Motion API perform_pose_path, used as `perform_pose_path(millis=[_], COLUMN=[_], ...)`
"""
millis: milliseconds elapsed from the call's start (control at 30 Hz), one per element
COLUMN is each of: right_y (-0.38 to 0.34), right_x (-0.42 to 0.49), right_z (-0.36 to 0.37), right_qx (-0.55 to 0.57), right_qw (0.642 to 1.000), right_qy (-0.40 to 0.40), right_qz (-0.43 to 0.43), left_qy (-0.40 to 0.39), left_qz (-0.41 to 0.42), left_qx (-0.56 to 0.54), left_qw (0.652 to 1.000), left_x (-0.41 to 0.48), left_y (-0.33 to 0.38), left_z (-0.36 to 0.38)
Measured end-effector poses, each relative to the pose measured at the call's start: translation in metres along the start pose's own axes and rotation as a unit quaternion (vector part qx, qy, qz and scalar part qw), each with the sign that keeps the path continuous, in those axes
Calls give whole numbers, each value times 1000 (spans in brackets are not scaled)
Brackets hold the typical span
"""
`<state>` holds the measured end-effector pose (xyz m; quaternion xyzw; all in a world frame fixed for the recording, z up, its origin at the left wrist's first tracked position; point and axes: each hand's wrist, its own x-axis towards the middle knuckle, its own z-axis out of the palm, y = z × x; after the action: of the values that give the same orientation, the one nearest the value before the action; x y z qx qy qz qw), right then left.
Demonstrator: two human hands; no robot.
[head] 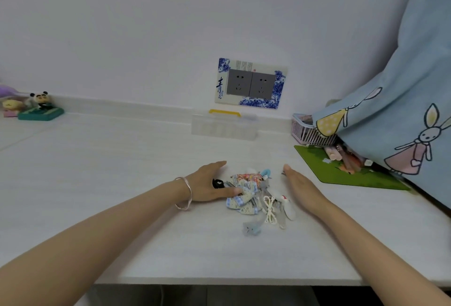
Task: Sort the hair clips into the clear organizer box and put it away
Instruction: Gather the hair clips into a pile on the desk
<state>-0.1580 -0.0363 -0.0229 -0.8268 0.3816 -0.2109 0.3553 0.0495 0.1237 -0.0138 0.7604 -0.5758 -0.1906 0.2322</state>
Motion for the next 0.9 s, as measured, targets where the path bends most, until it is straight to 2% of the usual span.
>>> perform_pose_path(millis=[200, 467, 633, 767, 900], right_y=[-24, -43, -43, -47, -50], right_x=[-23, -27, -12, 0, -2], right_z=[28, 61, 32, 33, 41], right_qx=[60, 50, 100, 89, 75], right_qw=[995, 992, 993, 993, 988], right_qy=[-70, -69, -21, -71, -127], right_qz=[-28, -98, -63, -43, -44], left_qy=[-16, -18, 5, -15, -2], left_qz=[0, 44, 70, 61, 41], left_qx=[3, 18, 55, 128, 168], left_qw=[1000, 999, 996, 990, 985], left_x=[-20, -33, -41, -41, -32], left_y=[-11, -1, 1, 15, 16], left_z=[-7, 6, 2, 17, 20])
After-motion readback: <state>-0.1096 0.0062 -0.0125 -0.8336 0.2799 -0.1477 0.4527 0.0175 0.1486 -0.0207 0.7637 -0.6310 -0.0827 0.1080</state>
